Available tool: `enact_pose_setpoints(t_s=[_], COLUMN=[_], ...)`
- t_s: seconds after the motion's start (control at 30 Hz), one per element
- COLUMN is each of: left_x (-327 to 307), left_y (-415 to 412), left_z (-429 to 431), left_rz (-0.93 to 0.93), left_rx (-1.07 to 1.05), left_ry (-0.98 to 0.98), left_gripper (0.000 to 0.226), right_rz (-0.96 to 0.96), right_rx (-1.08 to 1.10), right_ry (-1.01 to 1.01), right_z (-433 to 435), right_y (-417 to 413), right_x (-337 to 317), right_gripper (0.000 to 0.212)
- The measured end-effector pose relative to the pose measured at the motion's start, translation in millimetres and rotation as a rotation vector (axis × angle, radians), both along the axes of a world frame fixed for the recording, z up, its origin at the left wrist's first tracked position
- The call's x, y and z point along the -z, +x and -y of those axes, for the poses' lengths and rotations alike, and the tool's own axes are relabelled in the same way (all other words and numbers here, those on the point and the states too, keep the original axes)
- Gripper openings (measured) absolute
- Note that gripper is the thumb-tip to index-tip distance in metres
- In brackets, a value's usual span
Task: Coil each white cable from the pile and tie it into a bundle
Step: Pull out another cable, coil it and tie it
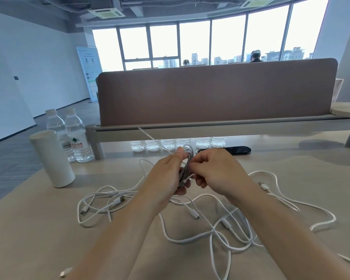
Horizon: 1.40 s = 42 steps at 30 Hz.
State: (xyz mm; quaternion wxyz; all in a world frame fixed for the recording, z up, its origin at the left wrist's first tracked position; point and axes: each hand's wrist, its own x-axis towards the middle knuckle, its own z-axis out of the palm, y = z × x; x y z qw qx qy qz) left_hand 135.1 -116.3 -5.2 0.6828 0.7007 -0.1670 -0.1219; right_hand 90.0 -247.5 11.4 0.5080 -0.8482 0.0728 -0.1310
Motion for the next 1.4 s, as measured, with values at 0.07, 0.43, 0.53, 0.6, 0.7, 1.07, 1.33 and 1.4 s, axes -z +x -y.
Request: enact_pose_setpoints(t_s=[0.07,0.43,0.53,0.6,0.7,1.07,1.33,1.4], left_x=[1,-6,-7,-6,-6,-4,-3,-3], left_y=[-1,6,4,3,2,-1,6,7], left_z=[1,-8,-6,-5,-3,-2,-7,-8], left_rz=[0.016,-0.002,-0.048,-0.07,-0.079,-0.074,0.013,0.05], left_rx=[0.001,-0.073,-0.057,-0.039,-0.019,0.015,-0.031,-0.039], left_ry=[0.023,-0.007,-0.044,-0.068,-0.077,-0.032,0.031,0.084], left_gripper=[0.036,0.033,0.035,0.037,0.043,0.042,0.041,0.041], right_rz=[0.019,-0.04,-0.038,-0.034,-0.024,0.015,-0.046,-0.076], right_rx=[-0.015,-0.012,0.008,0.005,0.031,0.033,-0.124,-0.133], right_ry=[-0.027,0.222,0.168,0.097,0.062,0.047,0.162,0.185], right_z=[0,3,3,1,-1,-4,2,4], right_y=[0,0,0,0,1,2,-3,-6], right_x=[1,0,-1,0,3,4,-4,-9], right_gripper=[0.011,0.009,0.017,0.025,0.021,0.025,0.027,0.038])
